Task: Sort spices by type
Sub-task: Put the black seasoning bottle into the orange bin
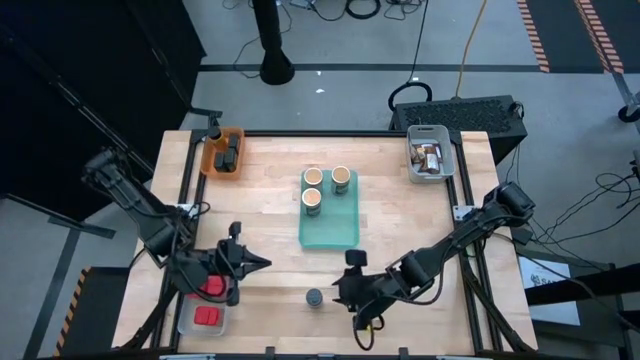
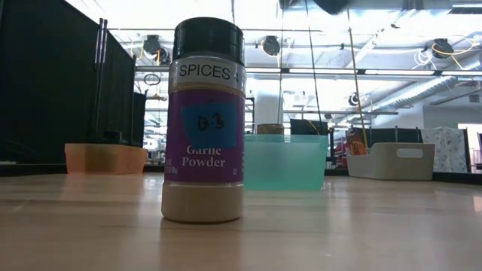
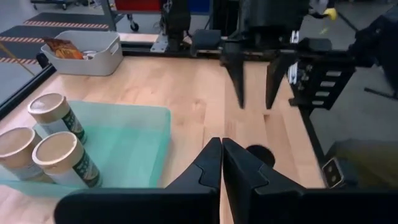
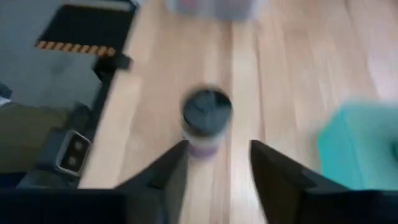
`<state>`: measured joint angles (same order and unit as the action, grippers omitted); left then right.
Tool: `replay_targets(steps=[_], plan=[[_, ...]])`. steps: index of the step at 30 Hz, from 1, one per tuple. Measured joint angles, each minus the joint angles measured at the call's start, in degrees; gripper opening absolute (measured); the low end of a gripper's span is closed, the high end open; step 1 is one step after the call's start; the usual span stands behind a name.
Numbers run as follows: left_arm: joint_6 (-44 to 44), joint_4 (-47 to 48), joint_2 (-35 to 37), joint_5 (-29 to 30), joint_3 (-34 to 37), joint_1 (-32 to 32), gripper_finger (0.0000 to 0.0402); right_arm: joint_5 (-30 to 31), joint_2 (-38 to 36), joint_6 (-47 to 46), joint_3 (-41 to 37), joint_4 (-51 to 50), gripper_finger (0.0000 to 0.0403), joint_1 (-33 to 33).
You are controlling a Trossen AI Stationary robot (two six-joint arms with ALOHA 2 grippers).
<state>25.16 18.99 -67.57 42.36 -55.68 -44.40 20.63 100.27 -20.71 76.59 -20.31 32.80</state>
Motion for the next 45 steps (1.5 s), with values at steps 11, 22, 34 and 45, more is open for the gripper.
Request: replay_targets(steps=[11, 22, 34, 45], plan=[[0.03, 0.4, -5.57, 0.01, 0.0, 0.0, 0.0015, 6.74, 4.34, -6.65, -24.55, 39.88, 0.0315, 3.06], [-0.03, -2.72, -10.41, 3.55, 0.02, 0.17, 0.0015, 8.23, 21.52, -0.64, -19.91, 61.5, 0.0322, 0.15], [-0.16, -4.34, -10.44, 3.57, 0.02, 0.61, 0.0015, 7.79, 23.25, 5.53, -15.71, 60.21, 0.0208, -0.9], [-1.73, -7.29, -11.19, -2.81, 0.02, 1.28, 0.0089, 8.09, 15.72, 8.51, -15.25, 44.45, 0.0116, -2.15]])
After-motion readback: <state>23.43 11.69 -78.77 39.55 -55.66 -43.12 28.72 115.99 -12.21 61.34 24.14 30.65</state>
